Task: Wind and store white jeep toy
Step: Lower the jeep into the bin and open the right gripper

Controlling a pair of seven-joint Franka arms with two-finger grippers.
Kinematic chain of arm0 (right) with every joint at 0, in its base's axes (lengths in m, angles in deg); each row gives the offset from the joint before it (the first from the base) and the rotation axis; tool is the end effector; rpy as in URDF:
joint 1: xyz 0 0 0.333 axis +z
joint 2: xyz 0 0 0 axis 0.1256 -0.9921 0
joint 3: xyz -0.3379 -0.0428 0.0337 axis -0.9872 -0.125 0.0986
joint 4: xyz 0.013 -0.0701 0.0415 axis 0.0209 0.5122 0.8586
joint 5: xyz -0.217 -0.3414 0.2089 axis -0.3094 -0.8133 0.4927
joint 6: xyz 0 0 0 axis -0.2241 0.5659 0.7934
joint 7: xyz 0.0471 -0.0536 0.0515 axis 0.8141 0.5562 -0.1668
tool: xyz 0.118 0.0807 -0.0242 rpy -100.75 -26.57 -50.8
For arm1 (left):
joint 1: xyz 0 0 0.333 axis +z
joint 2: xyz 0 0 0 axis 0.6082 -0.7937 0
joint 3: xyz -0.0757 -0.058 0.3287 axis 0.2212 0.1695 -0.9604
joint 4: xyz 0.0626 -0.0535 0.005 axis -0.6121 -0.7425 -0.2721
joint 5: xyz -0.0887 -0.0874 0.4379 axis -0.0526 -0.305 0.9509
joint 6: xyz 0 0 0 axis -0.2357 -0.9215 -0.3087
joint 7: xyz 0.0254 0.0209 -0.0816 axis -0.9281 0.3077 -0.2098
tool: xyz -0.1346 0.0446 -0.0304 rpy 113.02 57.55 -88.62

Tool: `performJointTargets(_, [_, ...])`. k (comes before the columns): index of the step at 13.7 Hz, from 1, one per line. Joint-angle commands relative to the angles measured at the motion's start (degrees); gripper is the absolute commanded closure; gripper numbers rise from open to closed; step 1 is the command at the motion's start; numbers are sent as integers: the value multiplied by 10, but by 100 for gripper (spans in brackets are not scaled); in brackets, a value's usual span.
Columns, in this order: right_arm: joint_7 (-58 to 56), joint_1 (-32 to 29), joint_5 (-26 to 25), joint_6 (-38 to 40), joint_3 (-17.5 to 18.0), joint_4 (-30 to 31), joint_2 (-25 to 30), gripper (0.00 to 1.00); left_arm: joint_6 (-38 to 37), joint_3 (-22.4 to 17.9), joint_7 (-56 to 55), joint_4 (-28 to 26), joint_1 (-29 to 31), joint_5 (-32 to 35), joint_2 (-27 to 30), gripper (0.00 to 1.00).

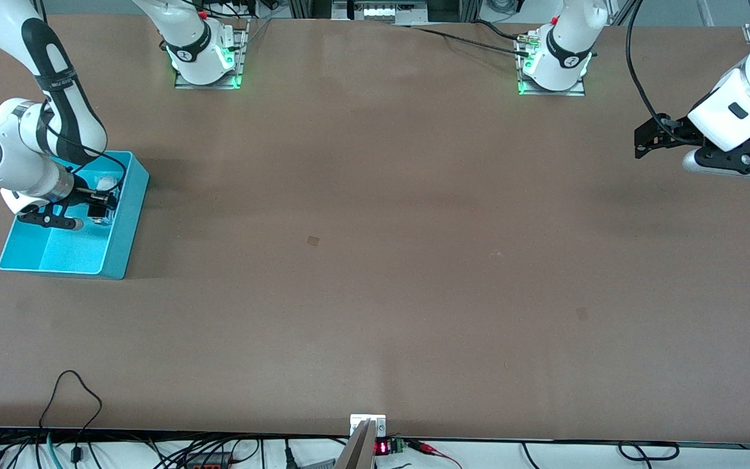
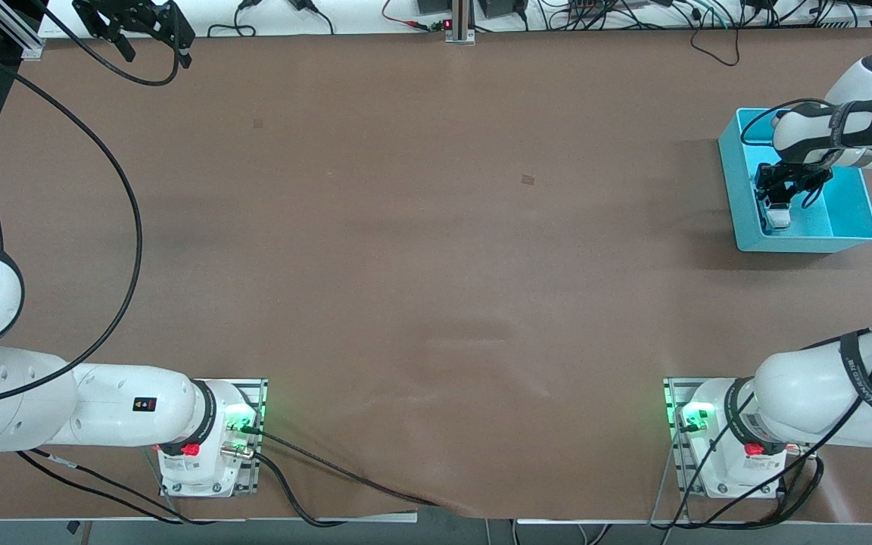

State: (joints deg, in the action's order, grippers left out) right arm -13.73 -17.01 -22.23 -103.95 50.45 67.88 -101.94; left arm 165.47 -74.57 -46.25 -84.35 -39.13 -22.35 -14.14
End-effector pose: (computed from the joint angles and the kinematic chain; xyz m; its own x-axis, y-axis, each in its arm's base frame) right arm 0.5268 -0.1891 0.1452 0.9810 -0.1510 -0.1221 -0.1384 -0.9847 0.1063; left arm 0.5964 -0.0434 0.5710 0.9884 -0.1220 -0.0906 -0.1251 -0.9917 -0.0294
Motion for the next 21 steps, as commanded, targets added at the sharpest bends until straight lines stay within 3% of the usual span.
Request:
performJointTargets(1, [6, -14, -12, -5, 6, 5, 6, 68, -14, 3, -7, 9, -2, 7, 5, 0])
performJointTargets(5, [6, -14, -12, -4, 6, 5, 10, 2, -21, 4, -8, 9, -2, 8, 5, 0])
performJointTargets(12, [-41, 12, -13, 21, 10, -11, 86, 0, -23, 4, -7, 9, -2, 8, 5, 0])
performJointTargets(18, [-48, 68, -3, 250, 10, -174, 107, 0, -23, 3, -6, 10, -1, 8, 5, 0])
performJointTargets(21, [-46, 78, 38, 297, 10, -232, 106, 0, -23, 4, -7, 10, -1, 8, 5, 0])
